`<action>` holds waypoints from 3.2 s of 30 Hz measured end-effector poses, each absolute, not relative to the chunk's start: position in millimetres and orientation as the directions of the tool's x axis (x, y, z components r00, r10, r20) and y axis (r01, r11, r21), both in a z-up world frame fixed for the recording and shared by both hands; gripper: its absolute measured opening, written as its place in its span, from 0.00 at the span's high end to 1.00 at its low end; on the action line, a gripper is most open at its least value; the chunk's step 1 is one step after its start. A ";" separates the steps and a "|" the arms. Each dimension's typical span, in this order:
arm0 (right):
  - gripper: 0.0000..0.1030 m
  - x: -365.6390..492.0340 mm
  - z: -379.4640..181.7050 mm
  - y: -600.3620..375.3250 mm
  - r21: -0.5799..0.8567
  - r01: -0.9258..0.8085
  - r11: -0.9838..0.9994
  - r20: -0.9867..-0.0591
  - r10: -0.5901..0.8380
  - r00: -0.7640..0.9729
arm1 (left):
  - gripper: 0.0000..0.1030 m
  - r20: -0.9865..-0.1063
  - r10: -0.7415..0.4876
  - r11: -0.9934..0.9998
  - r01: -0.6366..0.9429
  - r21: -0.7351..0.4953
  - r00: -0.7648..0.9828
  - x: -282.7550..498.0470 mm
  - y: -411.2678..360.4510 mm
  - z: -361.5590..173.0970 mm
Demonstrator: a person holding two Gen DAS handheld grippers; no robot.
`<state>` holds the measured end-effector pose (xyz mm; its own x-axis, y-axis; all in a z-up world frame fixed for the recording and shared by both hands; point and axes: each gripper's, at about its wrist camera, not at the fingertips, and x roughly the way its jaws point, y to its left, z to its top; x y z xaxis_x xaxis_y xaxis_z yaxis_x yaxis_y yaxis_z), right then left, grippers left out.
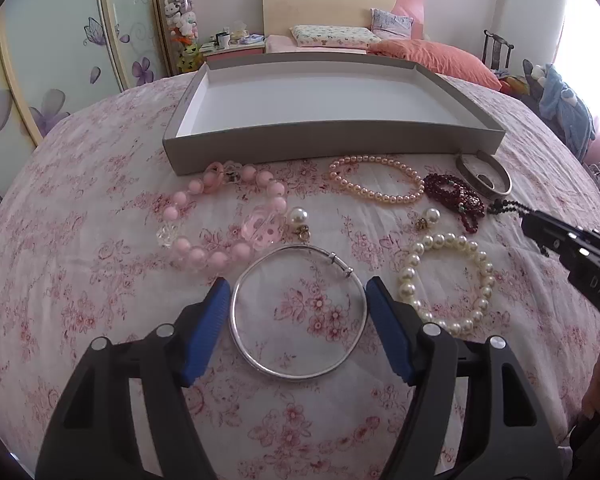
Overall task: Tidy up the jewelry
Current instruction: 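Close the left tool on the thin silver bangle while the right tool holds the black bracelet, then carry both pieces into the grey tray and open both tools to release them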
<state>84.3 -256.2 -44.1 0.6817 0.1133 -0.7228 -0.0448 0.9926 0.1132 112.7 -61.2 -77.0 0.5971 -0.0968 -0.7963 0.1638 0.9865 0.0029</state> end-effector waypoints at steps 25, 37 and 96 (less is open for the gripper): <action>0.89 70.2 -1.0 -253.6 0.167 -0.099 0.981 -0.577 0.178 0.797 | 0.34 -0.613 -0.068 0.996 0.089 0.004 0.787 75.3 -20.0 -12.9; 0.89 67.4 35.9 -246.5 0.106 -0.112 0.988 -0.420 0.146 0.896 | 0.34 -0.446 -0.025 0.990 0.085 0.114 0.895 76.1 -41.1 37.4; 0.59 245.7 0.4 -280.9 0.248 -0.040 0.968 -0.586 0.183 0.789 | 0.28 -0.605 -0.090 0.996 0.077 -0.047 0.791 281.2 -43.6 -0.1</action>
